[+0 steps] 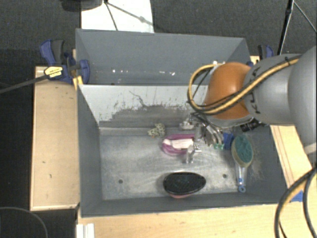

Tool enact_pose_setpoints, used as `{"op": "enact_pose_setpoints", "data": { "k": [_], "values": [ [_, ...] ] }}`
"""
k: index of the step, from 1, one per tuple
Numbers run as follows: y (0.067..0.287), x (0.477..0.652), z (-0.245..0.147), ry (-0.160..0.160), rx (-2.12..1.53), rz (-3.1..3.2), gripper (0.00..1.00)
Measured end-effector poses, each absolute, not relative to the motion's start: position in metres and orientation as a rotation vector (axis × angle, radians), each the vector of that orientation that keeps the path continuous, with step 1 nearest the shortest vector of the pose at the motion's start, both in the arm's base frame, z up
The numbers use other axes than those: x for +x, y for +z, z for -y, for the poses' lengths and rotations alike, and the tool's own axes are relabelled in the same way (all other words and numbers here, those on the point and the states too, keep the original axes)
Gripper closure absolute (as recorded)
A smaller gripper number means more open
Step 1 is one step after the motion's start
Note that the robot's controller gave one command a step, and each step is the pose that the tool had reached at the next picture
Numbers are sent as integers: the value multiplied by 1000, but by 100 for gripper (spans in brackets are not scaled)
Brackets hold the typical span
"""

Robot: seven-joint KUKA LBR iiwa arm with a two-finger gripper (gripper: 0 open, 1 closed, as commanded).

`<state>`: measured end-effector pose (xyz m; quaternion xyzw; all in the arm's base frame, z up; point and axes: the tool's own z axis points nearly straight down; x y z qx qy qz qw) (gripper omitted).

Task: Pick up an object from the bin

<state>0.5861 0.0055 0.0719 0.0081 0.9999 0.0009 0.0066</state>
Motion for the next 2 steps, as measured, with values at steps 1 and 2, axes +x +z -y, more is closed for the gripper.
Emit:
{"op": "enact_pose_setpoints", "data": {
  "k": [1,2],
  "values": [
    [77,589,-5,2,24,-3121,100],
    [255,581,-45,2,17,-3134,100]
  ]
}}
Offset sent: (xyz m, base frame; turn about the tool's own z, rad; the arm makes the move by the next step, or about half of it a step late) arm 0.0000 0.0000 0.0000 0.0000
